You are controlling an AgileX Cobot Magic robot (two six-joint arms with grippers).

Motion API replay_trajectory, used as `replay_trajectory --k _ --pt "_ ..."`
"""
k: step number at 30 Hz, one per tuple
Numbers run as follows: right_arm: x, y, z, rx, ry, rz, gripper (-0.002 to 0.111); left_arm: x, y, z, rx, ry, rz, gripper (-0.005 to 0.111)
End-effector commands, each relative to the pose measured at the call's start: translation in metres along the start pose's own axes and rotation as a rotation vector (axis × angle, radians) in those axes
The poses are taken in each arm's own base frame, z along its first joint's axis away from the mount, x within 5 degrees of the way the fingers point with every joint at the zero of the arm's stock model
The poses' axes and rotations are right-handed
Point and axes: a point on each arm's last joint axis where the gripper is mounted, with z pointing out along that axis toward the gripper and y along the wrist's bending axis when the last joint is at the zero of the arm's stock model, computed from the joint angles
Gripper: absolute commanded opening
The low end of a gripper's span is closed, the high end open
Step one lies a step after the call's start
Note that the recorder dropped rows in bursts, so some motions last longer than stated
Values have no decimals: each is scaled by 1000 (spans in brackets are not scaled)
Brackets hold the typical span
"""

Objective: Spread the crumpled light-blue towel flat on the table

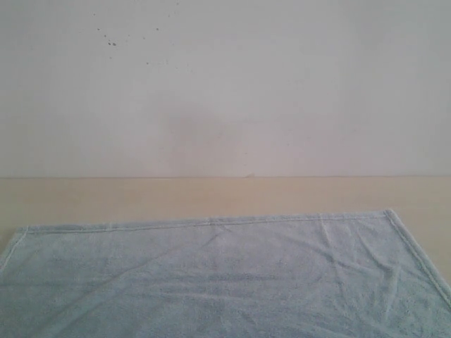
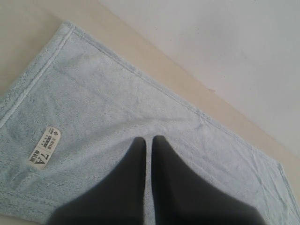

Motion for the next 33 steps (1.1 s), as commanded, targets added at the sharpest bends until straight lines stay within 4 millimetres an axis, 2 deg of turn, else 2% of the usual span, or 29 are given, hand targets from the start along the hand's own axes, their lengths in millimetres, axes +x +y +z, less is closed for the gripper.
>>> replay_trajectory --k 1,4,9,17,33 --pt "-2 0 0 1 -19 46 1 1 1 1 -6 0 -2 4" --pt "-3 -1 -1 15 -40 73 1 1 1 1 -6 0 -2 4" --pt "-7 1 -1 -20 -81 349 1 1 1 1 -6 0 -2 4" --pt "-7 2 -1 -41 -71 492 1 1 1 1 -6 0 -2 4" --pt "1 -3 0 38 -5 499 1 1 1 1 -6 0 -2 4"
